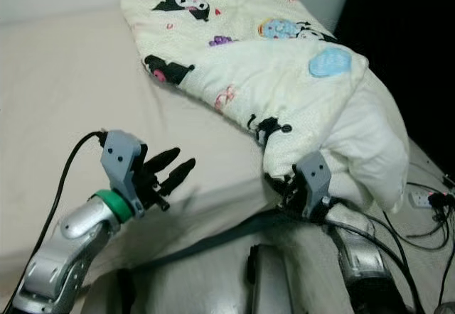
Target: Clean up the room
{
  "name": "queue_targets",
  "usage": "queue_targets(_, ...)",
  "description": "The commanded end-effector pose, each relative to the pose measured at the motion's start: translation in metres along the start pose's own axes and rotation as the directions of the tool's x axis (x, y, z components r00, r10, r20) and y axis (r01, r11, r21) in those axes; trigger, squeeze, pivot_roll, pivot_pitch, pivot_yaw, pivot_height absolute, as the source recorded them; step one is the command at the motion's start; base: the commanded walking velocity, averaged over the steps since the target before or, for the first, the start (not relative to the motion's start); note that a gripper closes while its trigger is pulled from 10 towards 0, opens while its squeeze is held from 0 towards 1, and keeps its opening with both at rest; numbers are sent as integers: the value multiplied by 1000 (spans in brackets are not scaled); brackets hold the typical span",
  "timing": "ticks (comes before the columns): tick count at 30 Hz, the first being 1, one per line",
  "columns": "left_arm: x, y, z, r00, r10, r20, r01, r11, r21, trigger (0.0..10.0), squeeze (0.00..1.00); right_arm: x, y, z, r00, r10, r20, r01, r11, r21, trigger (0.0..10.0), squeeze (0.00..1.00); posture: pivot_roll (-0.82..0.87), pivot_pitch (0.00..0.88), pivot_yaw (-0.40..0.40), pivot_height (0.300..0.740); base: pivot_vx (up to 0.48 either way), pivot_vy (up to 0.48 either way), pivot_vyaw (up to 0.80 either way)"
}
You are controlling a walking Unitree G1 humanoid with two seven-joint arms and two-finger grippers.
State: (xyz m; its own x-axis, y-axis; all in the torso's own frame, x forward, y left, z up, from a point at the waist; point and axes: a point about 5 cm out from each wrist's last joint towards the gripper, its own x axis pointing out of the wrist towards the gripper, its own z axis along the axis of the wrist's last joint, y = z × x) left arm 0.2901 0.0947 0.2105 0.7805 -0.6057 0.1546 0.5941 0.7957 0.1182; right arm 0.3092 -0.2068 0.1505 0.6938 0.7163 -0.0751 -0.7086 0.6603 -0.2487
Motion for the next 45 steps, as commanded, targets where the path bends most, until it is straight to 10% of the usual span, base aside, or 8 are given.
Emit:
queue_targets(1,0,-5,-7,999,-16,-29,16,1000,-18,10000,0,20,67,-3,929,370,-2,-369,928,52,10000,0,-107,225,132,500,0,0,0)
queue_targets(9,6,-9,-9,999,-31,-26,30,999,-20,10000,0,5,130,-11,764,645,-31,-636,759,141,10000,0,-120,211,129,500,0,0,0)
queue_targets(17,7,-10,-10,999,-25,-27,25,1000,-15,10000,0,19,60,21,986,149,67,-150,989,0,10000,0,-120,204,122,500,0,0,0)
queue_targets(19,8,-10,-11,999,-22,-29,22,1000,-13,10000,0,15,27,41,978,-133,162,139,990,-32,10000,1000,-121,200,122,500,0,0,0)
queue_targets(33,20,-9,-11,1000,-26,-16,25,1000,-6,10000,0,-83,-48,34,510,-803,307,593,588,550,10000,1000,-137,150,135,500,0,0,0)
queue_targets(42,20,-3,-10,1000,-5,-18,5,1000,8,10000,0,-81,-59,-34,527,-849,39,597,402,694,10000,1000,-102,170,154,500,0,0,0)
queue_targets(43,18,-1,-11,1000,5,-26,-5,1000,11,10000,0,-75,-65,-36,543,-840,14,592,395,703,10000,0,-93,174,154,500,0,0,0)
queue_targets(45,17,0,-12,1000,7,-28,-7,1000,12,10000,0,-73,-68,-36,546,-837,17,581,394,712,10000,0,-89,175,154,500,0,0,0)
